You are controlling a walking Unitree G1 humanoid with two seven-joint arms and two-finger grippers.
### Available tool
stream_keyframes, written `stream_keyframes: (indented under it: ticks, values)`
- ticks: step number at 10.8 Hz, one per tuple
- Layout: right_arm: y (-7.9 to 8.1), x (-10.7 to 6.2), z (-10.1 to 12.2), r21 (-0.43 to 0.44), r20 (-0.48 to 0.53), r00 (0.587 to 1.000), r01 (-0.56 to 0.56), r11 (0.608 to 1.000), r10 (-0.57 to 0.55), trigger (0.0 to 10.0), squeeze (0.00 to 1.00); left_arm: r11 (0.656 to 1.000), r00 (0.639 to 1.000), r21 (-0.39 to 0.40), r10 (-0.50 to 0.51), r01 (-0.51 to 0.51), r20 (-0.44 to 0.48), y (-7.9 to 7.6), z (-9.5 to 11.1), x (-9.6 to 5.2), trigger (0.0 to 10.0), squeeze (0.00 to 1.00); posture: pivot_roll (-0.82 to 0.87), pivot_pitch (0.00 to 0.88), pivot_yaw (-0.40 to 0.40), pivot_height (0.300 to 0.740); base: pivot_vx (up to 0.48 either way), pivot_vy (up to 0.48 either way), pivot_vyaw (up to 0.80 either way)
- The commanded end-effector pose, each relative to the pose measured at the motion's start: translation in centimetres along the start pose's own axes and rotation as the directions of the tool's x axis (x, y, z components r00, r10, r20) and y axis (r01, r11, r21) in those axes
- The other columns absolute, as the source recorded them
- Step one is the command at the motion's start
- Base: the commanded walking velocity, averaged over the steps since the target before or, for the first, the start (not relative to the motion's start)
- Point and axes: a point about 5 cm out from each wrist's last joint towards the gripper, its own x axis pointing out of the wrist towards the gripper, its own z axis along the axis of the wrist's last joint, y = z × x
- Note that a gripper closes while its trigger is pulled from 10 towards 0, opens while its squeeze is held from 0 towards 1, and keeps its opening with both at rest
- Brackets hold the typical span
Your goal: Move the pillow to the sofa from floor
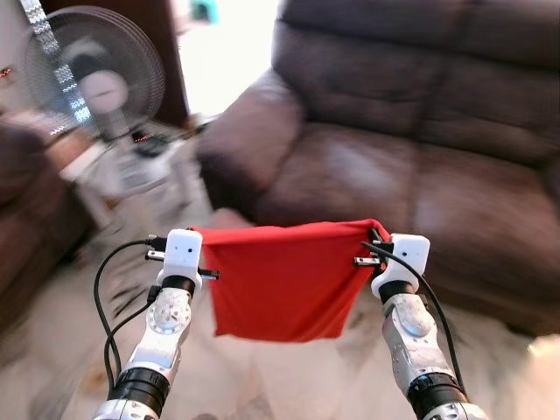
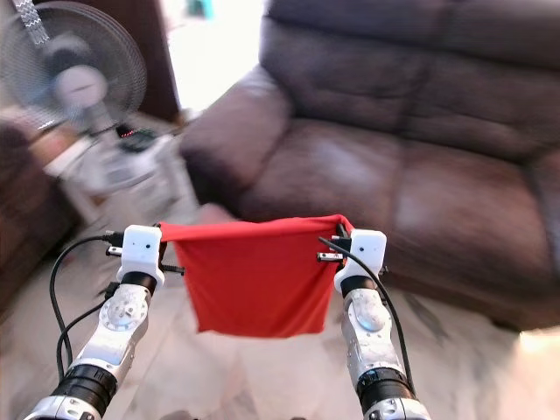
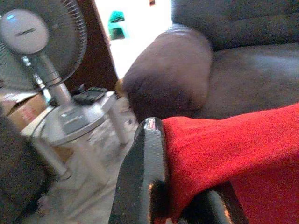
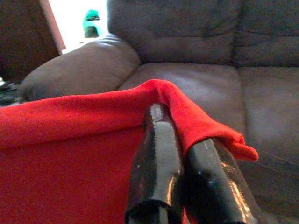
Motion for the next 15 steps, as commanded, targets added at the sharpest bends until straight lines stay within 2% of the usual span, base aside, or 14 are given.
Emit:
stream_keyframes:
  ticks: [1,3,7,9,10,15]
  values:
    - [-1.66,0.33,1.14,0.026,0.052,0.995,0.080,0.996,-0.081,10.0,0.00,0.998,0.996,-0.012,0.063,-0.063,0.065,1.84,1.38,0.75,10.0,0.00,0.05,0.041,-0.039,0.740,0.000,0.000,-0.74]
    - [-1.66,0.31,1.13,0.027,0.052,0.995,0.082,0.996,-0.084,10.0,0.00,0.998,0.996,-0.009,0.063,-0.062,0.069,1.99,1.52,0.88,10.0,0.00,0.05,0.047,-0.034,0.740,0.000,0.000,-0.74]
    - [-1.35,0.36,1.36,0.013,0.074,0.994,0.080,0.997,-0.081,10.0,0.00,0.998,0.995,0.003,0.066,-0.066,0.077,2.48,1.79,1.23,10.0,0.00,0.05,0.060,-0.028,0.740,0.000,-0.267,0.00]
    - [-1.60,0.54,1.38,0.040,0.063,0.993,0.093,0.995,-0.096,10.0,0.00,0.998,0.995,0.008,0.064,-0.065,0.079,2.51,1.93,1.39,10.0,0.00,0.05,0.064,-0.028,0.740,0.000,-0.375,-0.78]
    - [-1.56,0.58,1.48,0.014,0.068,0.994,0.088,0.996,-0.089,10.0,0.00,0.998,0.995,0.006,0.062,-0.063,0.079,2.48,1.94,1.43,10.0,0.00,0.05,0.064,-0.028,0.740,0.000,-0.382,-0.73]
    - [-1.24,0.44,1.26,-0.006,0.066,0.995,0.078,0.997,-0.077,10.0,0.00,0.998,0.995,0.007,0.057,-0.058,0.081,2.40,1.92,1.42,10.0,0.00,0.05,0.057,-0.029,0.740,0.000,-0.382,0.00]
